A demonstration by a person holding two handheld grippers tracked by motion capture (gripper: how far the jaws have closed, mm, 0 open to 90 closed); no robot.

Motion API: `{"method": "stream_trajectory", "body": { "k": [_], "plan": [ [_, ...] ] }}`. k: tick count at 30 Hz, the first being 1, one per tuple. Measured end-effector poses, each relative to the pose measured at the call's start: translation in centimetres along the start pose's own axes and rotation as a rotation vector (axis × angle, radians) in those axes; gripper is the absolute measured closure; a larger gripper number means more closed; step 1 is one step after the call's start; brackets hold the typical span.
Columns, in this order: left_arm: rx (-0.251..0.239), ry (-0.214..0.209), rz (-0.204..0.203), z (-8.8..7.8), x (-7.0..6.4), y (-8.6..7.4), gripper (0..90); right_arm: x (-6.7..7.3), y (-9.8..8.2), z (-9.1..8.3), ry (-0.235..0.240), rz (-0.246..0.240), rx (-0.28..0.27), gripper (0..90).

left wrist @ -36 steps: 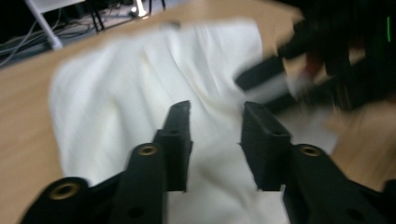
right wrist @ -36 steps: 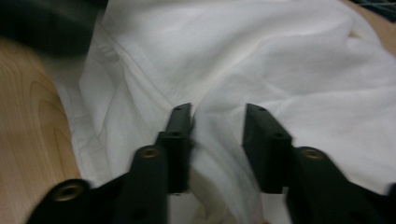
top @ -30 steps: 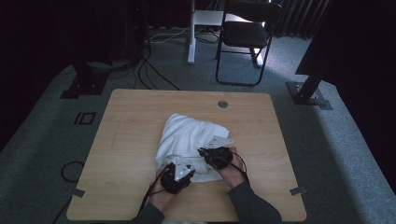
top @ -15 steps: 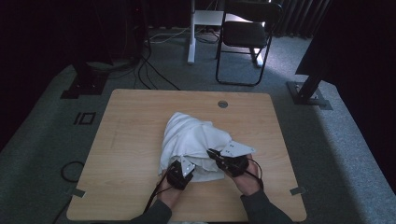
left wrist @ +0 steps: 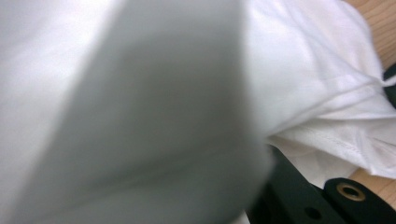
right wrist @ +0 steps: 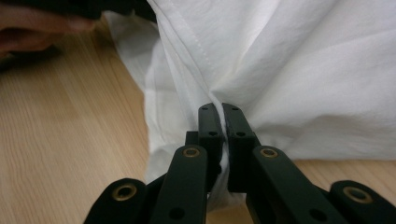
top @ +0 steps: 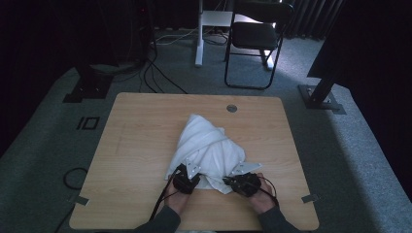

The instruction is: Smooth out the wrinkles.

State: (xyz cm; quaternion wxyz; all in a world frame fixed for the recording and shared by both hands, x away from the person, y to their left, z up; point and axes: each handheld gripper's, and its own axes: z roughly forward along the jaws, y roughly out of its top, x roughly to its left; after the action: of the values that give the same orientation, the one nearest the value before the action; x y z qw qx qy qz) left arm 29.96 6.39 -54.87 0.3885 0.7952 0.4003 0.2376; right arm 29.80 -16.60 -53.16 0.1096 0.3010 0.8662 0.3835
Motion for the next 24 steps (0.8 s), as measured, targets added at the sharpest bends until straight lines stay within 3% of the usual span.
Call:
{"method": "stream_trajectory", "body": {
  "k": [2, 4, 6, 9, 10, 14, 16, 18, 20, 22, 24],
  "plan": [
    [0.001, 0.002, 0.000, 0.0, 0.0, 0.0, 90.0, -0.1, -0.2, -0.1, 0.002, 0.007, 0.001, 86.9],
    [-0.012, -0.015, 0.050, -0.5, -0.4, -0.2, 87.8, -0.5, -0.1, -0.6, -0.020, 0.016, -0.012, 80.1],
    [-0.016, -0.022, 0.091, -1.1, -0.6, -0.4, 83.8, -0.8, 0.4, -1.1, -0.015, 0.034, -0.054, 70.4],
    [-0.016, -0.031, 0.103, -1.4, -0.6, -0.5, 81.1, -1.1, 1.4, -1.6, -0.025, 0.045, -0.099, 69.1],
    [-0.044, -0.072, 0.121, -3.1, -0.4, -0.6, 77.5, -1.4, 2.8, -2.1, -0.026, 0.056, -0.158, 61.8],
    [-0.088, -0.097, 0.127, -5.2, 0.1, 0.1, 75.5, -1.4, 5.1, -2.4, -0.041, 0.057, -0.219, 57.4],
    [-0.137, -0.105, 0.119, -7.0, 0.9, 1.5, 73.5, -1.5, 6.9, -2.3, -0.047, 0.061, -0.259, 54.3],
    [-0.180, -0.079, 0.134, -8.1, 1.8, 2.8, 71.3, -1.8, 7.9, -2.5, -0.069, 0.073, -0.285, 53.2],
    [-0.210, -0.038, 0.140, -8.5, 3.2, 4.4, 69.1, -2.3, 8.4, -2.5, -0.076, 0.116, -0.305, 51.7],
    [-0.228, -0.004, 0.119, -8.1, 5.1, 6.1, 68.1, -2.7, 8.8, -1.4, -0.075, 0.158, -0.266, 49.2],
    [-0.223, 0.025, 0.095, -7.0, 7.2, 7.9, 65.1, -3.1, 8.8, 0.8, -0.101, 0.183, -0.200, 48.6]
  ]
}}
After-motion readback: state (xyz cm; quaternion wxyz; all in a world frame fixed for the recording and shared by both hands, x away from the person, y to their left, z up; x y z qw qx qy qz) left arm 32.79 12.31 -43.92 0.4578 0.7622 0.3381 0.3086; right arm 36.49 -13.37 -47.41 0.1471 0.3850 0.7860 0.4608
